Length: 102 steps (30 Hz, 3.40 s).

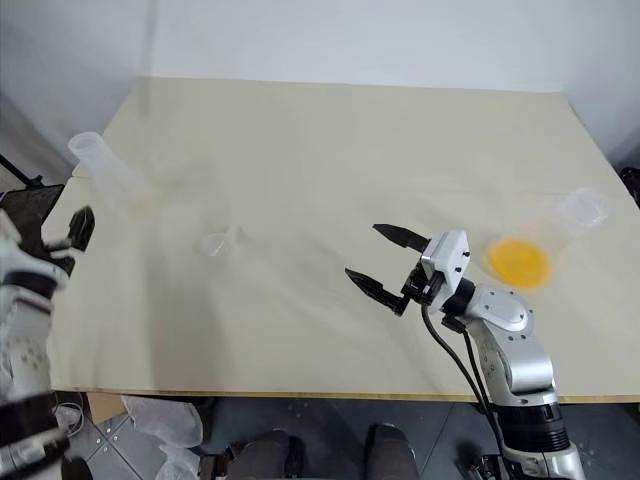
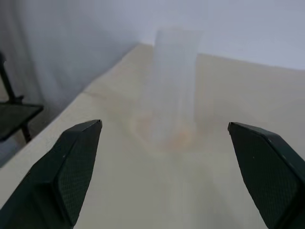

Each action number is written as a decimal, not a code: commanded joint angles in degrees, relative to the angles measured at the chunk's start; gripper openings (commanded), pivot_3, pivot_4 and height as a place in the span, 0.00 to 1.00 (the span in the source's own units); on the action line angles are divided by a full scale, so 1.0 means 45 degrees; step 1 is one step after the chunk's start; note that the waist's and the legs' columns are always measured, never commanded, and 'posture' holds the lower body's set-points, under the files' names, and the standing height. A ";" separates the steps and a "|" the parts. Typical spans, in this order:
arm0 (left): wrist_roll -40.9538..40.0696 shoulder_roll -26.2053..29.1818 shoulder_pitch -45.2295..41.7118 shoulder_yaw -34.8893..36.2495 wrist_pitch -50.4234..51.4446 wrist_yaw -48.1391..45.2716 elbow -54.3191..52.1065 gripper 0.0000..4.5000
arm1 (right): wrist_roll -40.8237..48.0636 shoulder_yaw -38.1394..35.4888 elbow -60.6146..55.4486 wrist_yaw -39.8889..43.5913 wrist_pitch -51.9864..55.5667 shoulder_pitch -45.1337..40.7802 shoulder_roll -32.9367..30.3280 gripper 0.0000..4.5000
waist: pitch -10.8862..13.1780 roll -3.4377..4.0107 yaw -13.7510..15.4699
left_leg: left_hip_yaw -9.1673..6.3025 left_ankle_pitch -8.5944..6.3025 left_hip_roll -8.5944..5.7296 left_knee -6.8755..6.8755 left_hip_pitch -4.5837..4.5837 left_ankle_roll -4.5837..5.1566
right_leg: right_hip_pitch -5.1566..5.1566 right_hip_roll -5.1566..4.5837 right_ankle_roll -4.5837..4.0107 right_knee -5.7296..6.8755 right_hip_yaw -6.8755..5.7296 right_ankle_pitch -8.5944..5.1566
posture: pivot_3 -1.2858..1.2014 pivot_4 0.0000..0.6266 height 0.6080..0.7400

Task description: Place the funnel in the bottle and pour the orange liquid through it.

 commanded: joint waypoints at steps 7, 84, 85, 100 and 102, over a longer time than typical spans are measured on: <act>0.2139 0.1321 -0.4307 -0.1876 -0.0698 0.0070 0.5300 1.00 | 0.0322 -0.0035 -0.0444 -0.0006 0.0117 0.0039 0.0024 0.99 | 0.0001 -0.0001 -0.0251 | 0.0019 0.0002 0.0001 -0.0007 -0.0014 -0.0004 | -0.0010 0.0002 0.0000 0.0008 -0.0050 0.0000 | 0.52 0.24 1.00; 0.3467 -0.4641 -0.8419 -0.9552 -0.3140 -1.2667 0.6330 0.59 | 0.1512 -0.4565 -0.6165 -0.2700 0.1042 0.6958 -0.1431 1.00 | 0.0013 -0.0021 0.0365 | 0.0146 0.0003 0.0002 0.0035 -0.0038 0.0007 | -0.0024 -0.0007 0.0001 0.0002 -0.0039 0.0001 | 0.52 0.24 1.00; 0.3356 -0.4706 -0.8434 -0.9502 -0.2918 -1.2688 0.6321 0.68 | 0.1516 -0.4545 -0.6146 -0.2698 0.1055 0.6933 -0.1441 1.00 | 0.0013 -0.0020 0.0367 | 0.0146 0.0003 0.0002 0.0035 -0.0037 0.0007 | -0.0024 -0.0007 0.0001 0.0002 -0.0040 0.0001 | 0.52 0.24 1.00; 0.2611 -0.4076 -0.8983 -0.8096 -0.2346 -1.3050 0.6970 0.99 | 0.1718 -0.4572 -0.5687 -0.2346 0.1243 0.6386 -0.1795 1.00 | 0.0014 -0.0021 0.0360 | 0.0143 0.0002 0.0002 0.0036 -0.0039 0.0008 | -0.0021 -0.0007 0.0001 0.0001 -0.0046 0.0001 | 0.52 0.24 1.00; 0.2518 -0.3632 -0.8966 -0.7828 -0.2635 -1.3338 0.6973 0.99 | 0.1693 -0.4377 -0.5587 -0.2260 0.1223 0.6242 -0.1787 1.00 | 0.0013 -0.0021 0.0335 | 0.0143 0.0002 0.0005 0.0035 -0.0038 0.0008 | -0.0023 -0.0006 0.0001 0.0002 -0.0046 0.0001 | 0.52 0.24 1.00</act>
